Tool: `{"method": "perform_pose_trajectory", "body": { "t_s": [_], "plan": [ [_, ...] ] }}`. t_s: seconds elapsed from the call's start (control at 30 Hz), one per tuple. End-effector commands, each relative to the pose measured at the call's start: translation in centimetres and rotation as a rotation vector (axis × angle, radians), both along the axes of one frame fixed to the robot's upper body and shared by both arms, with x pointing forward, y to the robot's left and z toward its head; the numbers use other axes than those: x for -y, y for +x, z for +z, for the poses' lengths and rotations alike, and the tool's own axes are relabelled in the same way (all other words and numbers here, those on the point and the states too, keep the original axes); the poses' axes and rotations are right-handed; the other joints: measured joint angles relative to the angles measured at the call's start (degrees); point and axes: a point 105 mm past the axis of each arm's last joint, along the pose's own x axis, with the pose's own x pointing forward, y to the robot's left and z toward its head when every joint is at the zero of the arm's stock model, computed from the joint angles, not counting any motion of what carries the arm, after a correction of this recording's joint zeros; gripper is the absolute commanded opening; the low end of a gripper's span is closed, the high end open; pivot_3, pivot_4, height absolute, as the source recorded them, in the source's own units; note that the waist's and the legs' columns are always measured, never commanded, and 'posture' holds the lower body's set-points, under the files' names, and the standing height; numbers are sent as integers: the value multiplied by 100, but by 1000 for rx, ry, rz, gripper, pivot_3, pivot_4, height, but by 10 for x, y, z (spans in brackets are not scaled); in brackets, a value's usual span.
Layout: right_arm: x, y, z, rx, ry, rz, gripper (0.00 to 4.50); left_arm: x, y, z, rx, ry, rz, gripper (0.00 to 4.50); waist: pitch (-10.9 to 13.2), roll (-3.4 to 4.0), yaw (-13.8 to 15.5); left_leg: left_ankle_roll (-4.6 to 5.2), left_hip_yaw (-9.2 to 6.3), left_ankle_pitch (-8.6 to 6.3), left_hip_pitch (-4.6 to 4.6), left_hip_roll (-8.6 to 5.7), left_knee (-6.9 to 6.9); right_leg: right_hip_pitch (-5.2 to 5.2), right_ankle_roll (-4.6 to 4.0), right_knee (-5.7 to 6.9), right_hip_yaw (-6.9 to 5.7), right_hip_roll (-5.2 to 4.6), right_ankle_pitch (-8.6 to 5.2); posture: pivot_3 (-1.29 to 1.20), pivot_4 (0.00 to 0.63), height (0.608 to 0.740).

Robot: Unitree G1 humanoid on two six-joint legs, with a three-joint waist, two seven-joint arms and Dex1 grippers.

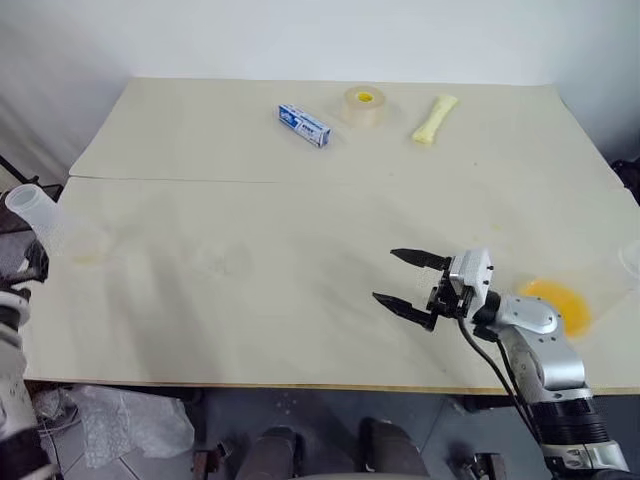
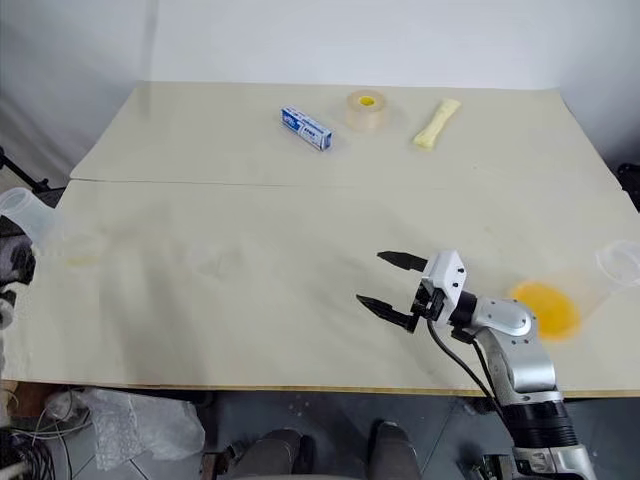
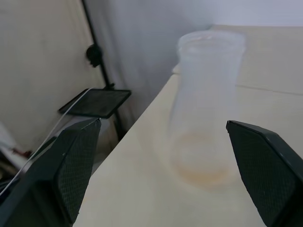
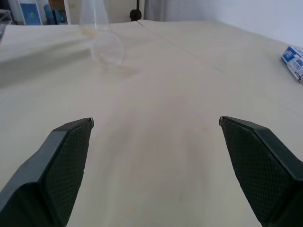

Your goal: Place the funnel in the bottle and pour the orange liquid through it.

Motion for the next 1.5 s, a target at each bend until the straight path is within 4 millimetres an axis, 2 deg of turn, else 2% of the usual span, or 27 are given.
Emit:
{"method": "perform_pose_trajectory", "body": {
  "t_s": [0.03, 0.2, 0.57, 0.6, 0.8, 0.9, 1.0, 1.07, 1.17, 1.27, 1.4, 1.47, 1.5],
  "plan": [
    [-6, -7, 20, 68, 32, 21, 4458, -4, 16, 12, 15, 53, -25, 4500, 0, 0, -1, 0, 0, 0, 0, 0, 0, -1, 0, 1, -5, 1, 0, 0, 150, 740],
    [-7, -12, 24, 82, 34, 11, 4458, -4, 39, 17, 19, 59, -70, 4500, 2, -4, -16, -1, 0, -2, 0, -1, -1, -6, 1, 8, -34, 2, 1, 0, 150, 740],
    [-3, -17, 26, 89, 29, -25, 4458, -8, 66, 24, 31, 66, -95, 4500, 4, -13, -49, 1, 9, -1, 1, -1, 7, -6, 3, 26, -61, -2, 1, 0, 150, 740],
    [-3, -17, 27, 90, 28, -28, 4500, -8, 66, 24, 31, 64, -97, 4116, 4, -14, -54, 1, 9, -1, 1, -1, 9, -7, 3, 29, -64, -3, 1, 0, 150, 740],
    [1, -17, 28, 90, 25, -52, 4500, -6, 70, 29, 44, 49, -125, 2471, 4, -15, -69, 1, 9, -1, 1, -3, 9, -11, 3, 36, -69, -8, 1, 0, 150, 740],
    [4, -17, 29, 91, 22, -62, 4500, 0, 73, 38, 66, 64, -160, 2411, 4, -16, -76, 2, 8, -1, 0, -3, 9, -11, 3, 37, -71, -8, 1, 0, 150, 740],
    [12, -15, 35, 97, 21, -85, 4500, 45, 96, 68, 122, 79, -391, 2411, 20, -47, -3, 4, 8, 1, -1, -4, 13, -11, 3, 40, -73, -9, 1, 0, 150, 740],
    [16, -14, 37, 97, 16, -92, 4500, 69, 106, 79, 150, 80, -514, 2411, 20, -54, 32, 4, 4, 2, -4, -3, 21, -9, 3, 42, -78, -9, 1, 0, 150, 740],
    [24, -12, 40, 111, 1, -121, 4500, 124, 123, 96, 191, 135, -771, 2411, 20, -55, 40, 9, 1, 4, -5, -17, 22, -5, 5, 42, -78, -21, 3, 0, 150, 740],
    [28, -15, 42, 114, 1, -140, 4500, 176, 137, 104, 194, 142, -972, 2411, 20, -56, 34, 11, 1, 4, -6, -25, 22, -5, 7, 42, -78, -22, 4, 0, 150, 740],
    [31, -22, 41, 115, 0, -167, 4500, 256, 138, 106, 184, 191, -1330, 2411, 21, -58, 16, 12, 6, 5, -14, -30, 20, -10, 8, 41, -88, -18, 4, 0, 150, 740],
    [33, -26, 42, 119, 2, -188, 4500, 287, 131, 101, 165, 222, -1482, 2411, 22, -58, -15, 13, 12, 5, -17, -39, 17, -15, 9, 40, -90, -17, 4, 0, 150, 740],
    [33, -27, 42, 120, 2, -194, 4500, 295, 128, 99, 162, 227, -1527, 2411, 22, -59, -32, 13, 16, 5, -17, -38, 17, -16, 9, 40, -90, -17, 4, 0, 150, 740]
  ]
}}
